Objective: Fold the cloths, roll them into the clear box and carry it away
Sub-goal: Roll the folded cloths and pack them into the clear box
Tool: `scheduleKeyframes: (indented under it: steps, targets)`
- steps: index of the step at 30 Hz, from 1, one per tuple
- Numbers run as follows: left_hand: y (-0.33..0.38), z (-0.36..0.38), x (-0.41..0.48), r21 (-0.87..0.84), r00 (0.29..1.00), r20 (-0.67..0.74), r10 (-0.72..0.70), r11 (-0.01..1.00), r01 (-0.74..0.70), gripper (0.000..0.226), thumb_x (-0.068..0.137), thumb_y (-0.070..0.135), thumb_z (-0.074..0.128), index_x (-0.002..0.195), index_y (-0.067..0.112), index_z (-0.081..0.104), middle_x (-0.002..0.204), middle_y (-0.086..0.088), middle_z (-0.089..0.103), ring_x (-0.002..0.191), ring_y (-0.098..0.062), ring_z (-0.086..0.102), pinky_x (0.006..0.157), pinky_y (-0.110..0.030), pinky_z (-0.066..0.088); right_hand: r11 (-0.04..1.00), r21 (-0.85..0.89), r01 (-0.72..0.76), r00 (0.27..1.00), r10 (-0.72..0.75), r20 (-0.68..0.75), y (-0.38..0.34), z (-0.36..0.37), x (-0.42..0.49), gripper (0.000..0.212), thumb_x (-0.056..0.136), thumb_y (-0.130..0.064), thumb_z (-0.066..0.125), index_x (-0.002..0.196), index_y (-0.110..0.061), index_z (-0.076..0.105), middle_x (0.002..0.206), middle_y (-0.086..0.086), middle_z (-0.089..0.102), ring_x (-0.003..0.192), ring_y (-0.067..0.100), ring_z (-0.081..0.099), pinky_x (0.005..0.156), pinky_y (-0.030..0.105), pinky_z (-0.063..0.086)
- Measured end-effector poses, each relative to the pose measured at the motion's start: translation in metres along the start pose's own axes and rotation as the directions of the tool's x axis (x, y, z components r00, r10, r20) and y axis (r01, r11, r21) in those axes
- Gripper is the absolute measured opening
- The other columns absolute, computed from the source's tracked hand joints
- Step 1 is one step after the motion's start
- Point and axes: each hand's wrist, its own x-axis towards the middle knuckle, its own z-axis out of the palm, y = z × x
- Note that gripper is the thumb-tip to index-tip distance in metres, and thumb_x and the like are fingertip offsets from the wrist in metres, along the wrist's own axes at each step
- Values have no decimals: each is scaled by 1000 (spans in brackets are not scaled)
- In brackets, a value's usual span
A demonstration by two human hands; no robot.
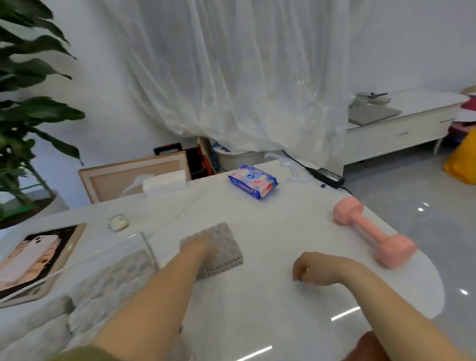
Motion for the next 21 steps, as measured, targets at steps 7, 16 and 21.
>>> scheduleKeyframes:
  steps: [7,16,21]
  targets:
    - [9,4,6,-21,999,27,24,1000,-23,46,98,21,44,141,7,39,145,-9,42,127,-25,45,102,-30,38,975,186,120,990,-104,-95,18,18,36,29,88,-9,49,110,-15,67,101,-2,60,88,11,53,77,17,37]
    - [21,5,-7,-648,936,326,136,753,116,42,79,-7,67,118,2,53,113,-15,59,101,-32,60,85,-42,54,749,657,89,992,-9,-124,11,27,44,30,91,-23,56,100,6,59,80,5,58,74,17,53,72,31,47]
    - [50,2,-30,-928,889,181,420,373,12,50,83,-20,51,122,11,47,110,-11,61,93,-22,63,75,-32,57,238,970,-42,995,99,19,2,25,41,17,92,-31,58,94,-14,61,73,-3,66,68,12,60,66,26,41]
